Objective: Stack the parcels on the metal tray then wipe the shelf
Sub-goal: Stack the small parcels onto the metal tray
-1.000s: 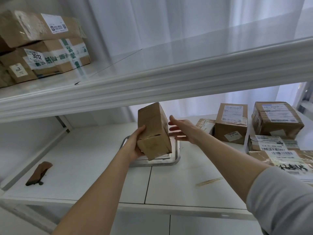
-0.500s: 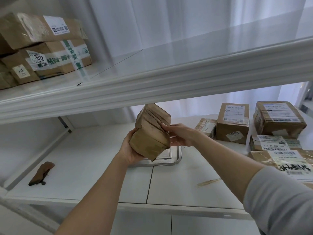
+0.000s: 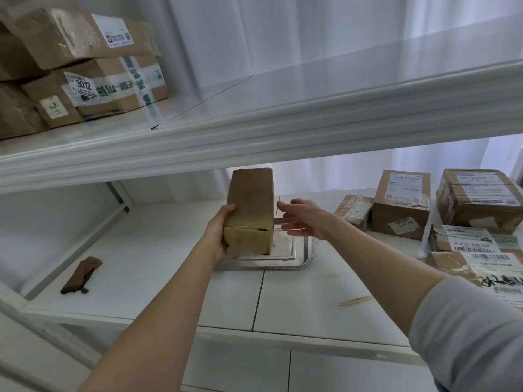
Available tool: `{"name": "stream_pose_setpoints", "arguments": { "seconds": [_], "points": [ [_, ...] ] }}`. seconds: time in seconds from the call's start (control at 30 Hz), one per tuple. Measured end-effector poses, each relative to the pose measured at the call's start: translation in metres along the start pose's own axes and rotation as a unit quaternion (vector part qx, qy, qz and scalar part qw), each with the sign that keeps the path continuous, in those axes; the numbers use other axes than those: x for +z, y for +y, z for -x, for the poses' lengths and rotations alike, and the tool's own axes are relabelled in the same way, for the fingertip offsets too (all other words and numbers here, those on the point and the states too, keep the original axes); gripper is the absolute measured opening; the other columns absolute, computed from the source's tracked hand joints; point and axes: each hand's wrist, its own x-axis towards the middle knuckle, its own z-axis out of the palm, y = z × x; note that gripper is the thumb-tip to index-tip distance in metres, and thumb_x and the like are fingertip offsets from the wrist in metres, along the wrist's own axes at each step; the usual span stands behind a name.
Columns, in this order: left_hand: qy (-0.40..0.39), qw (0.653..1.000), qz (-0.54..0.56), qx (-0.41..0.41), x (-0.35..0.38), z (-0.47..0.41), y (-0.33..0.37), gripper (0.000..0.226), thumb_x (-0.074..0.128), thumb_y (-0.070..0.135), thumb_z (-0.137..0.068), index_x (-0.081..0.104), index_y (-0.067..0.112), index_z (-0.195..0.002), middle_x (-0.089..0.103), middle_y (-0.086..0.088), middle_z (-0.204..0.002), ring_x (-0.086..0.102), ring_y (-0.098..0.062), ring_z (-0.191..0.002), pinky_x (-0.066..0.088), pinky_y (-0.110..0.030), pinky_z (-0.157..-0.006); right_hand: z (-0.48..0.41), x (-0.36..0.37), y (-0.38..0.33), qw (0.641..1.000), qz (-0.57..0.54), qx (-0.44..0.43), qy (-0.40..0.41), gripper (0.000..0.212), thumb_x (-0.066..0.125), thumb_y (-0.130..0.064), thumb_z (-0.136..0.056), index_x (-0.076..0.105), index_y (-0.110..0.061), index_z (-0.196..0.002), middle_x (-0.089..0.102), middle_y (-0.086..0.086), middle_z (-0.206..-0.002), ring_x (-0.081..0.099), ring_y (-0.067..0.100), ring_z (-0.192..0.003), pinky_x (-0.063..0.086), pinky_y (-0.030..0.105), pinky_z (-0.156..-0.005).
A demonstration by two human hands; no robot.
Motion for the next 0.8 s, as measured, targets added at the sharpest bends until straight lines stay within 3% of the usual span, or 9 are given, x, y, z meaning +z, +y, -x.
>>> {"name": "stream_pose_setpoints", "arguments": {
  "seconds": [0.07, 0.13, 0.27, 0.37, 0.43, 0.5, 0.6, 0.67, 0.8],
  "points": [
    [0.074, 0.993, -0.074, 0.056, 0.0, -0.005, 0.003, 0.058, 0.067, 0.039, -0.08, 0.051, 0.018, -0.132, 0.066, -0.009, -0.118, 0.066, -0.028, -0.093, 0.055, -0.033, -0.069, -0.002, 0.004, -0.002, 1.0, 0.011, -0.001, 0.011, 0.076, 0.061, -0.052, -0.086, 0.031, -0.016, -0.147, 0.054, 0.008, -0.131, 0.064, 0.024, -0.102, 0.056, 0.036, -0.087],
    [0.132, 0.974, -0.146, 0.113, 0.0, -0.009, 0.007, 0.069, 0.072, 0.04, -0.076, 0.044, 0.019, -0.136, 0.06, -0.006, -0.123, 0.063, -0.028, -0.099, 0.056, -0.037, -0.075, -0.003, 0.008, -0.004, 1.0, 0.001, -0.007, 0.021, 0.08, 0.058, -0.054, -0.087, 0.022, -0.023, -0.151, 0.046, 0.008, -0.141, 0.061, 0.023, -0.104, 0.055, 0.034, -0.085],
    [0.241, 0.846, -0.435, 0.191, 0.004, -0.017, 0.015, 0.084, 0.069, 0.06, -0.065, 0.043, 0.025, -0.136, 0.051, -0.008, -0.132, 0.051, -0.03, -0.12, 0.045, -0.045, -0.1, -0.003, 0.02, -0.004, 0.999, 0.015, 0.002, -0.032, 0.077, 0.057, -0.057, -0.086, 0.023, -0.03, -0.15, 0.06, 0.007, -0.124, 0.066, 0.022, -0.091, 0.057, 0.037, -0.082],
    [0.253, 0.813, -0.485, 0.201, 0.014, -0.019, 0.017, 0.085, 0.068, 0.058, -0.071, 0.035, 0.023, -0.141, 0.045, -0.011, -0.138, 0.043, -0.031, -0.126, 0.039, -0.044, -0.104, -0.004, 0.036, -0.001, 0.997, 0.019, 0.014, -0.073, 0.073, 0.057, -0.062, -0.084, 0.031, -0.032, -0.145, 0.06, 0.007, -0.123, 0.067, 0.024, -0.089, 0.059, 0.039, -0.078],
    [0.228, 0.814, -0.494, 0.205, 0.018, -0.021, 0.019, 0.092, 0.068, 0.058, -0.073, 0.026, 0.02, -0.146, 0.042, -0.011, -0.141, 0.041, -0.032, -0.129, 0.036, -0.043, -0.105, -0.004, 0.045, 0.001, 0.997, 0.003, 0.028, -0.065, 0.076, 0.06, -0.066, -0.078, 0.035, -0.031, -0.14, 0.059, 0.007, -0.121, 0.066, 0.029, -0.098, 0.058, 0.044, -0.081],
    [0.18, 0.847, -0.456, 0.205, 0.016, -0.022, 0.024, 0.094, 0.068, 0.054, -0.077, 0.022, 0.014, -0.148, 0.045, -0.01, -0.141, 0.045, -0.03, -0.129, 0.039, -0.038, -0.102, -0.007, 0.048, 0.003, 0.998, -0.006, 0.043, -0.045, 0.079, 0.062, -0.07, -0.074, 0.038, -0.029, -0.137, 0.059, 0.007, -0.119, 0.063, 0.031, -0.103, 0.058, 0.047, -0.081],
    [0.125, 0.888, -0.392, 0.206, 0.004, -0.026, 0.027, 0.054, 0.063, 0.037, -0.086, 0.051, 0.012, -0.132, 0.061, -0.004, -0.126, 0.059, -0.025, -0.114, 0.048, -0.03, -0.088, -0.009, 0.049, 0.002, 0.997, -0.033, 0.052, -0.037, 0.061, 0.061, -0.064, -0.079, 0.048, -0.025, -0.125, 0.061, 0.003, -0.102, 0.063, 0.025, -0.093, 0.057, 0.046, -0.078],
    [0.1, 0.9, -0.374, 0.199, -0.006, -0.029, 0.025, 0.041, 0.061, 0.027, -0.086, 0.06, 0.019, -0.126, 0.065, -0.003, -0.124, 0.061, -0.022, -0.11, 0.051, -0.035, -0.095, -0.013, 0.056, 0.002, 0.996, -0.047, 0.066, -0.032, 0.054, 0.064, -0.059, -0.08, 0.05, -0.025, -0.121, 0.061, 0.001, -0.097, 0.062, 0.022, -0.086, 0.056, 0.045, -0.074],
    [0.07, 0.918, -0.353, 0.167, -0.025, -0.034, 0.024, 0.062, 0.061, 0.017, -0.087, 0.039, 0.026, -0.144, 0.052, 0.006, -0.135, 0.05, -0.015, -0.119, 0.044, -0.031, -0.103, -0.025, 0.078, 0.003, 0.995, -0.047, 0.09, -0.021, 0.068, 0.073, -0.054, -0.075, 0.046, -0.023, -0.129, 0.062, 0.004, -0.103, 0.062, 0.022, -0.091, 0.056, 0.046, -0.083]
  ]
}}
